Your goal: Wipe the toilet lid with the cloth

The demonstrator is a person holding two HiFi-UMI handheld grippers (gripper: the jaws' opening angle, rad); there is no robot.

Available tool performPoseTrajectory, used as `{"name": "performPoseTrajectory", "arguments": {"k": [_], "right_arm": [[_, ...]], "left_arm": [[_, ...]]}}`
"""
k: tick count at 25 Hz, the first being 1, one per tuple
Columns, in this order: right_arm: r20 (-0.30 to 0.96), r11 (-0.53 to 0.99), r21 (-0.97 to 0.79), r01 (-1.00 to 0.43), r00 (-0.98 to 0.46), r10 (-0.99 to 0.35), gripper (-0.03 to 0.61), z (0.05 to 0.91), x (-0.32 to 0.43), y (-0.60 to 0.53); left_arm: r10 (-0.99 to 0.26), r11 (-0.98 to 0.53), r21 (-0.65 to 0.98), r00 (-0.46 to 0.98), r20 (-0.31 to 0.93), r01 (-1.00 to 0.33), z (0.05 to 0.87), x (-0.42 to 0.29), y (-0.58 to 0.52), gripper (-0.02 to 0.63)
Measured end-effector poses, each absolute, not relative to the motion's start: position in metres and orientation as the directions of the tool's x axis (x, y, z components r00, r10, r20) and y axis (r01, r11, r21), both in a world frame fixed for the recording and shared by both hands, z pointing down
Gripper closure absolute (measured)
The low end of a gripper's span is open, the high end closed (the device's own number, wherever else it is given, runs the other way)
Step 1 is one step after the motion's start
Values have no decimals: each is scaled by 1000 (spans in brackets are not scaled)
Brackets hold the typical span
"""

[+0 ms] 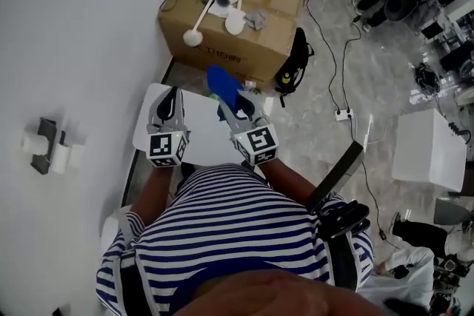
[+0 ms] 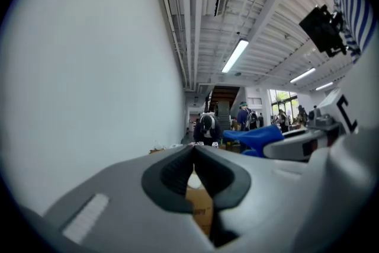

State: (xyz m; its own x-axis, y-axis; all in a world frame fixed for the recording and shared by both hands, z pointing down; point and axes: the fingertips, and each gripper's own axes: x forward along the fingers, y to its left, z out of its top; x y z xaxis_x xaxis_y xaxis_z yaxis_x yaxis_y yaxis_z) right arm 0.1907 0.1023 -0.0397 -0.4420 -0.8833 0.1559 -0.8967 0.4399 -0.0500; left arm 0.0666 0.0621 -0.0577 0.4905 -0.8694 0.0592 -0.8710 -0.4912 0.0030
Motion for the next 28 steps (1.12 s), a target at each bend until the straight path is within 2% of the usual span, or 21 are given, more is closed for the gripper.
{"name": "performPoseTrajectory", "arguments": {"k": [10,28], "right_arm": [[67,481,-38,-876,-482,-873,466,-73,172,97],[70,448,-55,-892,-451,-890,466,-68,195,104]], "left_arm": [[-890,-455,-3,455,24,-890,-78,52,62,612],[-879,-476,-1,476,24,-879,-72,72,63,612]]}}
